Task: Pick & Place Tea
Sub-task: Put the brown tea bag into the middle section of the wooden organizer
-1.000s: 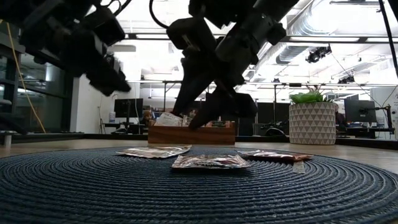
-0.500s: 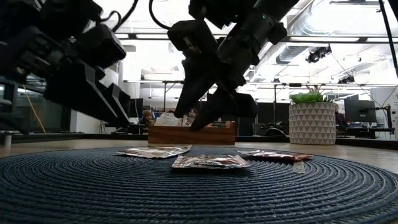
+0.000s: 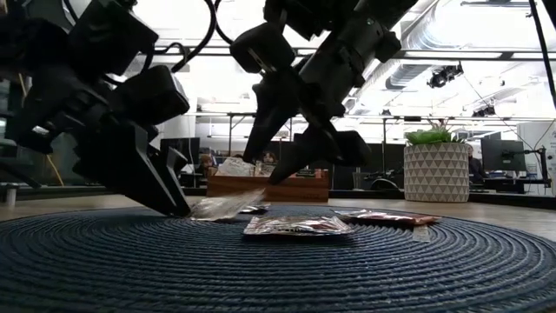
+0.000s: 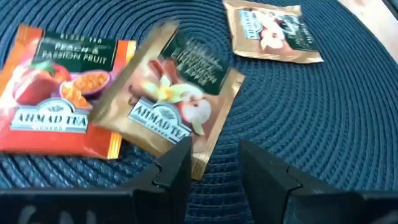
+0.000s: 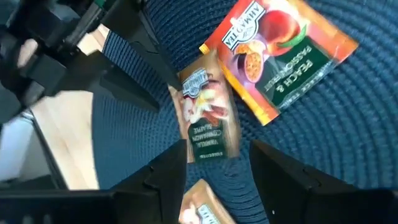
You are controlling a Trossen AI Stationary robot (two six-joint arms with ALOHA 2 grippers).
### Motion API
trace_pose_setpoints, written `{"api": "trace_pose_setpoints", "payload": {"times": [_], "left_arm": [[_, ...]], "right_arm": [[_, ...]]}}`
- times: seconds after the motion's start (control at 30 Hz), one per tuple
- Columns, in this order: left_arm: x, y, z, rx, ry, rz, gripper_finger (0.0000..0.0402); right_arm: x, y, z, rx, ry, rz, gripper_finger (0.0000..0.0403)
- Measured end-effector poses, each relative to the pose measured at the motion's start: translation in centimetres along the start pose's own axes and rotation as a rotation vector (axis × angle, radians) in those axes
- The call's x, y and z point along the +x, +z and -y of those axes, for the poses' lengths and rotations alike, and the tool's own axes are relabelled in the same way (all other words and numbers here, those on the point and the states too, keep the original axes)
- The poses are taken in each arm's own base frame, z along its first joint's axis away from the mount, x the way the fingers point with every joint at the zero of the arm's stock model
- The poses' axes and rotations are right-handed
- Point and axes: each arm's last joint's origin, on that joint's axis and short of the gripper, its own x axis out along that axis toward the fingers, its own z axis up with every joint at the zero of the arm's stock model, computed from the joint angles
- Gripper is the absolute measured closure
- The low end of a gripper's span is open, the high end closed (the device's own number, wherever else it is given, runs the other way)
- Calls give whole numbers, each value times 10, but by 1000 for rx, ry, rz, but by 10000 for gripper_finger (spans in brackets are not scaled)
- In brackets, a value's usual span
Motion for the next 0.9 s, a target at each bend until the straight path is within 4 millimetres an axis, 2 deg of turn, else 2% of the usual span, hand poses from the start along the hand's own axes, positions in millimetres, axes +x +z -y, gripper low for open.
{"api": "trace_pose_setpoints", "payload": {"times": [0.23, 0.9], "left_arm": [[6, -8, -3, -66, 29, -40, 270], [6, -9, -4, -69, 59, -29, 270]], "right_arm": [[1, -8, -4, 158, 19, -53, 233], [5, -14, -1, 199, -54, 15, 232]]}}
